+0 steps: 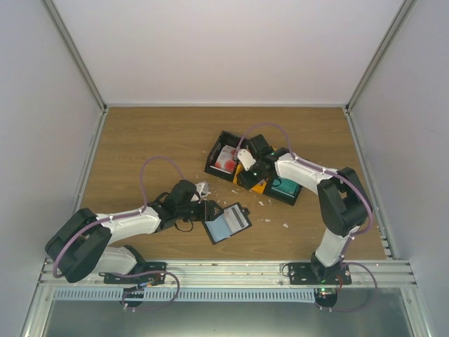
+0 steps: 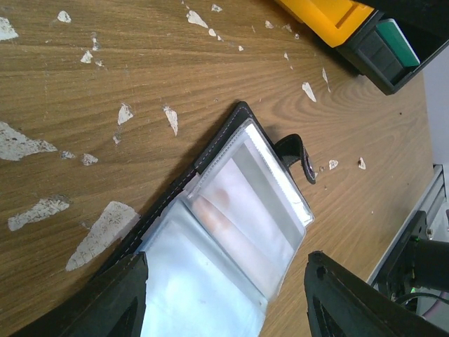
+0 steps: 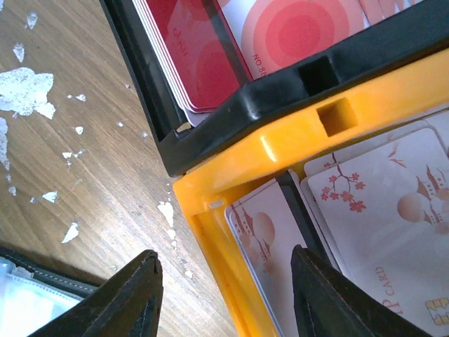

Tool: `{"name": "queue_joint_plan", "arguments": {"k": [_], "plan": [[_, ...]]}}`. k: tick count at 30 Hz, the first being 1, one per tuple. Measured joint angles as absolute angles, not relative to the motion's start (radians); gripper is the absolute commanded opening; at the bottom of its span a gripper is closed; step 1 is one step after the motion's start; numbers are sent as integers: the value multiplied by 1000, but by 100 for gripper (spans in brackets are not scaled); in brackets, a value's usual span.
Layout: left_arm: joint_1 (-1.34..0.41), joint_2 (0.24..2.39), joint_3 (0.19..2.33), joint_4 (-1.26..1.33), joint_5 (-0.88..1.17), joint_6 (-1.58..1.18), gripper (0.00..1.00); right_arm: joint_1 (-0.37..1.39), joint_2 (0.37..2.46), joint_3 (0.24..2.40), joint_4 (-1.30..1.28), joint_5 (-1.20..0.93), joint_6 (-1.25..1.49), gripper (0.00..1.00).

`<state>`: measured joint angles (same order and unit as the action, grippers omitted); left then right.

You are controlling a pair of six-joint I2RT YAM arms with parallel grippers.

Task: Put the credit cards into the card holder
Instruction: Pick up the credit card from the storage box.

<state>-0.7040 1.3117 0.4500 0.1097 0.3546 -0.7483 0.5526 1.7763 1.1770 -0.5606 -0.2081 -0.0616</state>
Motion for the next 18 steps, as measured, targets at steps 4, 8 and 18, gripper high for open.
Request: {"name": "queue_joint_plan", "arguments": {"k": [4,8,18], "plan": [[-704,1312,450,110,355,-748,63,545,1761,1172,-561,-221,-53,47],[-704,1312,450,110,355,-748,63,543,1761,1167,-561,-219,-47,51],[-704,1334,451,116,359,-748,63,538,1802,1167,-537,-181,-56,54]]}}
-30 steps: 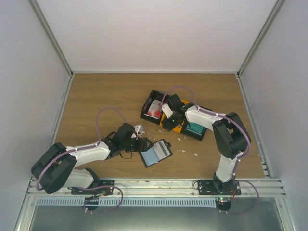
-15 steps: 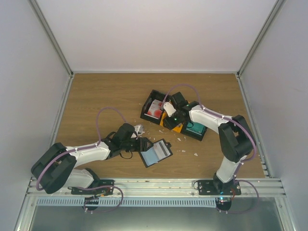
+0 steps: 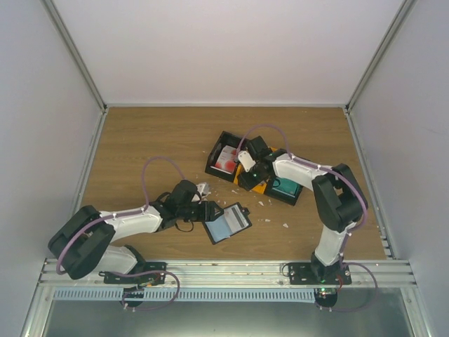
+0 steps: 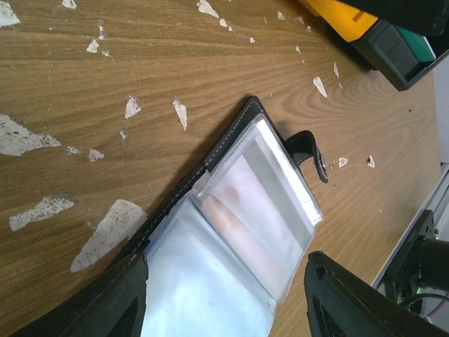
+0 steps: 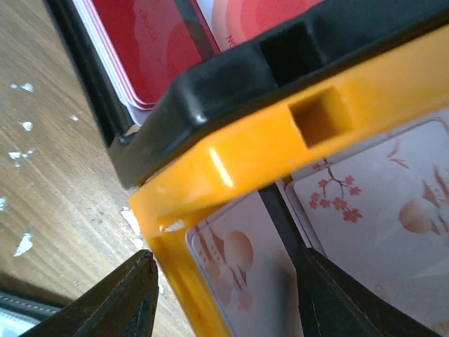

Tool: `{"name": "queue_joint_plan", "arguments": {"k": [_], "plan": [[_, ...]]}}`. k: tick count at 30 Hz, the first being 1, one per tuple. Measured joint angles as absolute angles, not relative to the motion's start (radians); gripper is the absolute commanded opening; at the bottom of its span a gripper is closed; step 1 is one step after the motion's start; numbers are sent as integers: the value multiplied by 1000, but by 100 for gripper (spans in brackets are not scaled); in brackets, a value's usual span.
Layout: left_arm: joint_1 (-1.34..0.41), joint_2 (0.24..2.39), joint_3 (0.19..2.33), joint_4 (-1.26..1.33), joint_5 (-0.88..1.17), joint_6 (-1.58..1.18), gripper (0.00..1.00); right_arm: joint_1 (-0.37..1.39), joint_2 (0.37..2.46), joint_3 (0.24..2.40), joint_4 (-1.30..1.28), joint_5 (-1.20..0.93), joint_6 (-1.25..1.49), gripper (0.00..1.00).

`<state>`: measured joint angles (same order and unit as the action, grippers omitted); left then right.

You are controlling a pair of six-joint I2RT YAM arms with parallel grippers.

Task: Put the credit cards into the card holder
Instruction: Pick up the credit card from the storage box.

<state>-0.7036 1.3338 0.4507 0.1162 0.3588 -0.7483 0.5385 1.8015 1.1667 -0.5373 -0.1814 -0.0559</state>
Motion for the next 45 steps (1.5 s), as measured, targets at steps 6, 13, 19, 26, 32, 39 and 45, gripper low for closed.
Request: {"name": "queue_joint_plan", "arguments": {"k": [6,13,19,26,32,39,45], "plan": [[-699,1385,485,119,361,-748,63,538,1827,1163,-530,-205,-59,49],[-691,1465,563,154,363,-744,62,536,1808,1159,-543,-225,-57,45],[-679,1514,601,173,364,-741,62,533,1781,1159,-546,-245,-58,41],[-670,1545,608,179,374,-740,62,532,1780,1158,-546,-245,-57,37],[-667,1551,608,180,377,-740,62,532,1780,1158,-546,-247,-57,36],[-665,1552,608,180,378,-740,62,528,1777,1156,-546,-252,-55,33],[-664,1555,608,180,381,-740,61,524,1756,1150,-549,-264,-52,33]]}}
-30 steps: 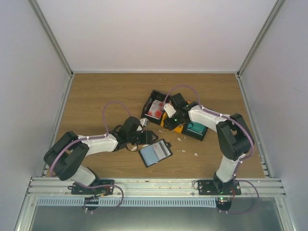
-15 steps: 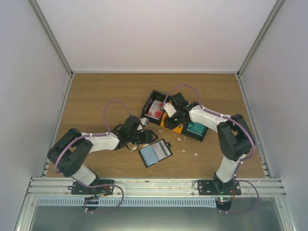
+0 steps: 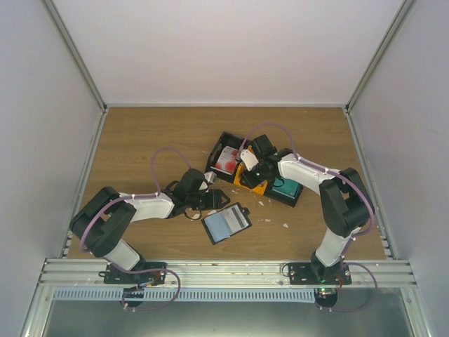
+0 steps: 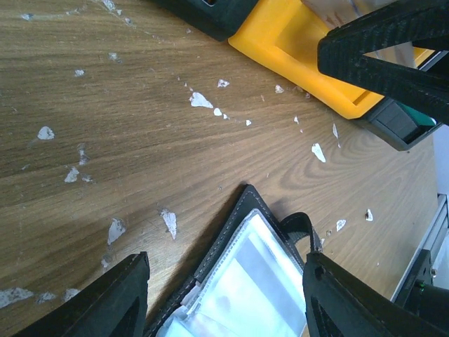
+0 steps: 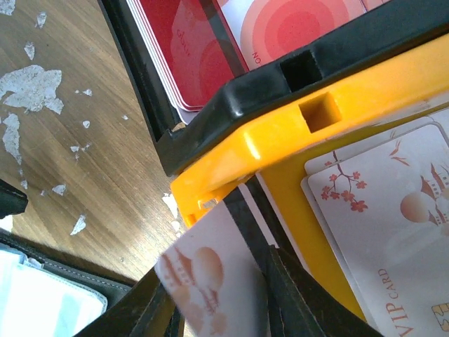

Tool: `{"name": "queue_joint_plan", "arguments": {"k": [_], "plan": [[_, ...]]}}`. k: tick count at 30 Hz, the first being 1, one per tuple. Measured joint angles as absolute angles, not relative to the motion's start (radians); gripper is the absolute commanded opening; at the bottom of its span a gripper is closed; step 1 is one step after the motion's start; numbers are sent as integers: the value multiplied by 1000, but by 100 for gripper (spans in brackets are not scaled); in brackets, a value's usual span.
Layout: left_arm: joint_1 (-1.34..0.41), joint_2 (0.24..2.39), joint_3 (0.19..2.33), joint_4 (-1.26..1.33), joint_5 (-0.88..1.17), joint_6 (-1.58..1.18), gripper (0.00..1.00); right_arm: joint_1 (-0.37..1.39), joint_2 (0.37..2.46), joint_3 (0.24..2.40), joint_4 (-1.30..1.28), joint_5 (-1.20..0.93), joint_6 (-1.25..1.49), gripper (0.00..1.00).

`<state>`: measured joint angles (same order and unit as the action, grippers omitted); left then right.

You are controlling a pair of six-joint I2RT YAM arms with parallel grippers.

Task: Put the credit cards into the card holder
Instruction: Pick up the credit card from the storage box.

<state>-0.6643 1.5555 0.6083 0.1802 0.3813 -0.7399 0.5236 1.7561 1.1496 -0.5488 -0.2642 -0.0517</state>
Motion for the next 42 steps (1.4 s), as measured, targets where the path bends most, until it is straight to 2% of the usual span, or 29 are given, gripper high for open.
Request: {"name": "queue_joint_plan", "arguments": {"k": [11,12,14,16,19,23,35,40,42], "plan": [[-659,1557,608,180,382,-740,61,513,1750,1144,-548,-268,-47,20],[-659,1557,608,180,382,-740,61,512,1750,1144,-546,-269,-46,21],[-659,1557,608,180,383,-740,61,511,1750,1144,-545,-270,-45,34],[-659,1557,608,180,383,-739,61,511,1750,1142,-545,-270,-41,42],[-659,1557,608,180,383,-739,61,511,1750,1140,-546,-258,-40,45],[-659,1565,608,182,384,-739,61,511,1762,1140,-544,-236,-41,45],[-658,1576,621,184,385,-739,61,510,1778,1137,-523,-290,-48,28],[-656,1576,624,185,385,-732,61,509,1742,1134,-519,-300,-48,12],[-656,1576,624,185,385,-731,61,507,1742,1134,-516,-299,-47,9]]}}
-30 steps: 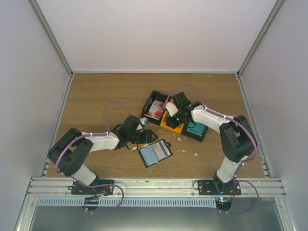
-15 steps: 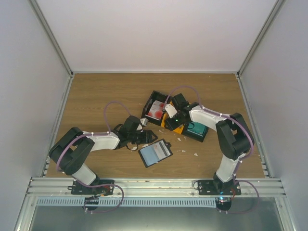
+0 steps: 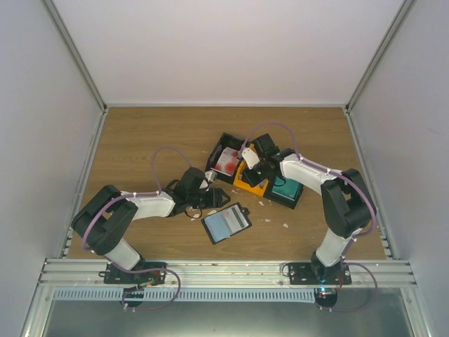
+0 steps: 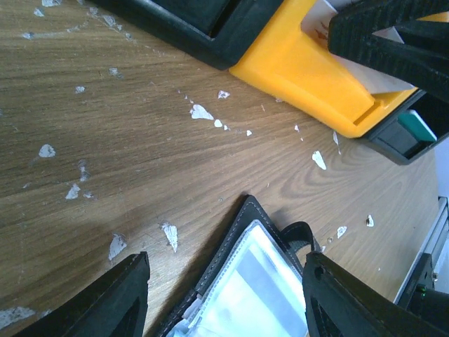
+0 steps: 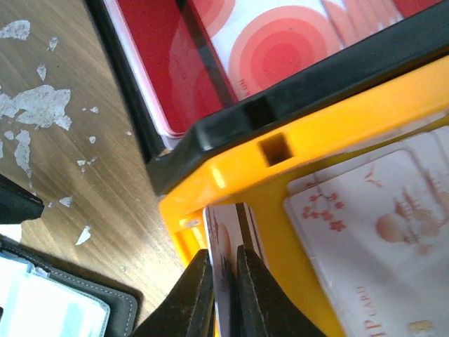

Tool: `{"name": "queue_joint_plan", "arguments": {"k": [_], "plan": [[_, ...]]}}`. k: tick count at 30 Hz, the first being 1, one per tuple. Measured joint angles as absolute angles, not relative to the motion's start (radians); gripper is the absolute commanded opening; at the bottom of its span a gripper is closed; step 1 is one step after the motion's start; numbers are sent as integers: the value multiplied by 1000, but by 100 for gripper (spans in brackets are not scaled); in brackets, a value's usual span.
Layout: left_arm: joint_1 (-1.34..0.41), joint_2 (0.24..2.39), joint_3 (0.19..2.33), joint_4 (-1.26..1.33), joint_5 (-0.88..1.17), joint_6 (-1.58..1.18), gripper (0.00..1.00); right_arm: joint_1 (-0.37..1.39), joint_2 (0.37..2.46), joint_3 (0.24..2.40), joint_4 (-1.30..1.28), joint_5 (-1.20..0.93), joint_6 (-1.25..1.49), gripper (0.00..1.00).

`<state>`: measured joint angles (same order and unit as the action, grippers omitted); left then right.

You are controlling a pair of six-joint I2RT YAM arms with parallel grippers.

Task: Put the credit cards into the card holder
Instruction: Pick up the credit card from the storage box.

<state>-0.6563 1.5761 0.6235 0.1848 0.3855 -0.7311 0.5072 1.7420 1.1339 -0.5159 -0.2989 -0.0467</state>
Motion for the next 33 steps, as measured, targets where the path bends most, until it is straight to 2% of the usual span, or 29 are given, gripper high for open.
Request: {"name": "queue_joint_plan", "arguments": {"k": [7,14,23,33], "plan": [[-656,1576,624,185,386,-731,61,501,1739,1134,-503,-283,-39,1],[-656,1576,641,184,393,-731,63,483,1703,1122,-496,-255,-2,0],[-656,1576,714,200,429,-733,74,438,1562,1076,-429,-222,68,0],[-656,1643,824,365,506,-789,80,253,1419,982,-236,-546,244,0]]}}
